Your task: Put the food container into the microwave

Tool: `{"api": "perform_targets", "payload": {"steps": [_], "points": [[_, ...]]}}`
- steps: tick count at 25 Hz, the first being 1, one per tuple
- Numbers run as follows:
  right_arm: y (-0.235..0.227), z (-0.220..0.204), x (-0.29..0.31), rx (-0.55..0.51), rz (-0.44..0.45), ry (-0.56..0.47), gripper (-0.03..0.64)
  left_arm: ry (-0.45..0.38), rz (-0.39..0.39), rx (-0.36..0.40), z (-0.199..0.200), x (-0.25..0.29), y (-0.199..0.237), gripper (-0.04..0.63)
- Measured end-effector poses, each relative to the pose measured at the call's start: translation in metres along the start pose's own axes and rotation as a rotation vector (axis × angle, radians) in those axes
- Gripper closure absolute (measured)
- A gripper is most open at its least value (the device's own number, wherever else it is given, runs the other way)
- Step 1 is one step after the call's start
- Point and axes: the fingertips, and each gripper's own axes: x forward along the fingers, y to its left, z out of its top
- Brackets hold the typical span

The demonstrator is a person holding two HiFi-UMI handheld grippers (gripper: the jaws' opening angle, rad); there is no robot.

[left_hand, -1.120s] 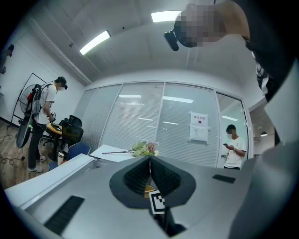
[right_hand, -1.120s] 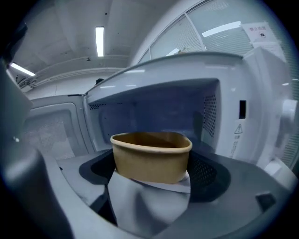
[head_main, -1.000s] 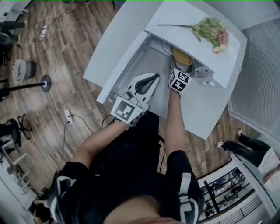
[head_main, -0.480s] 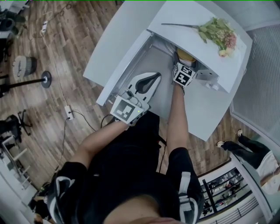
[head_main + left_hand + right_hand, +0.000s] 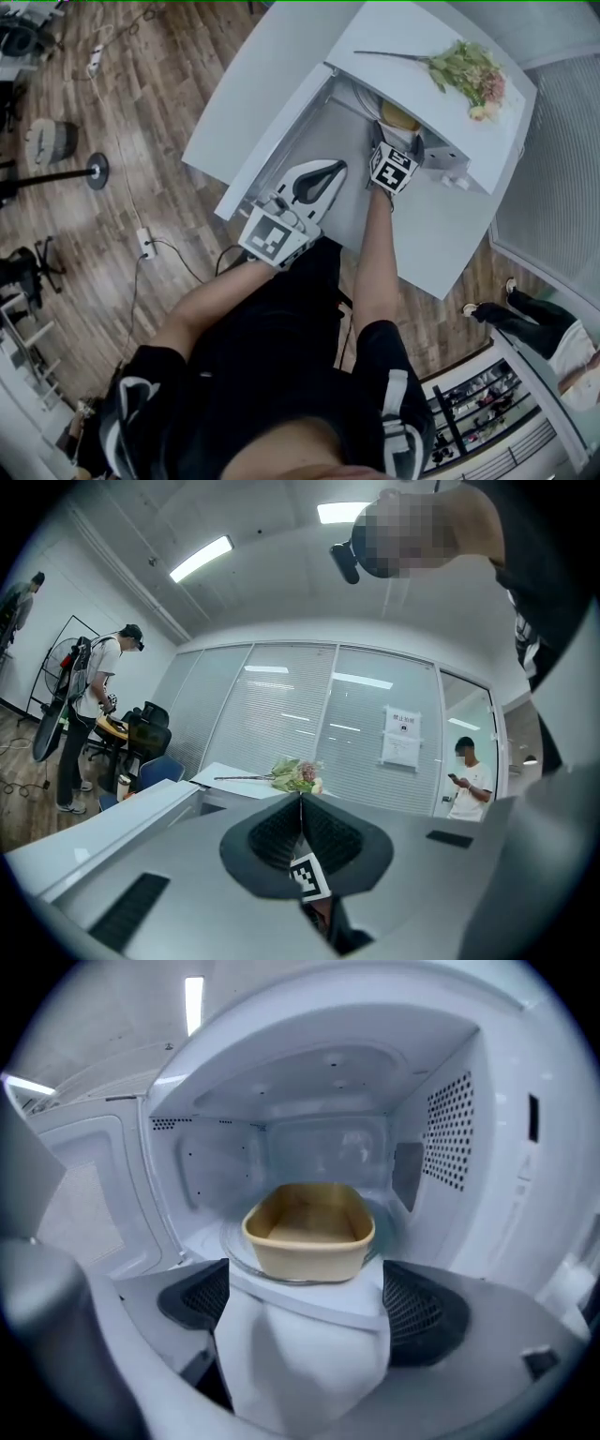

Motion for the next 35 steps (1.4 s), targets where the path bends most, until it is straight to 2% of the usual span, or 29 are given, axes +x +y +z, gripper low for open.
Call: {"api": "perform_targets", "payload": {"steps": [3, 8, 9, 11, 14, 16, 19, 27, 35], "points": [[0.019, -0.003, -0.047, 0.021, 0.034, 0.005, 0.118, -0.005, -0.017, -0.001, 0.006, -0.017, -0.005, 0.572], [0.043, 0.011, -0.170, 0.115, 0.073, -0.076, 0.134, 0.005, -0.056, 0.023, 0.020, -0.058, -0.018, 0.572], [0.046, 0.015, -0.193, 0.129, 0.070, -0.096, 0.164, 0.000, -0.074, 0.024, 0.024, -0.066, -0.022, 0.572], [0.051, 0.024, -0.237, 0.153, 0.055, -0.142, 0.285, -0.007, -0.114, 0.030, 0.029, -0.082, -0.031, 0.571], [0.059, 0.030, -0.294, 0.156, 0.042, -0.195, 0.365, 0.003, -0.139, 0.029, 0.032, -0.103, -0.044, 0.572], [0.062, 0.035, -0.323, 0.143, 0.040, -0.232, 0.491, 0.002, -0.149, 0.025, 0.033, -0.110, -0.052, 0.572], [0.065, 0.046, -0.355, 0.139, 0.038, -0.287, 0.553, -0.010, -0.151, 0.036, 0.039, -0.115, -0.060, 0.572], [0.071, 0.072, -0.408, 0.114, 0.086, -0.348, 0.591, -0.037, -0.103, 0.035, 0.057, -0.124, -0.073, 0.572], [0.066, 0.069, -0.422, 0.108, 0.161, -0.364, 0.592, -0.046, -0.073, 0.053, 0.059, -0.121, -0.093, 0.572]]}}
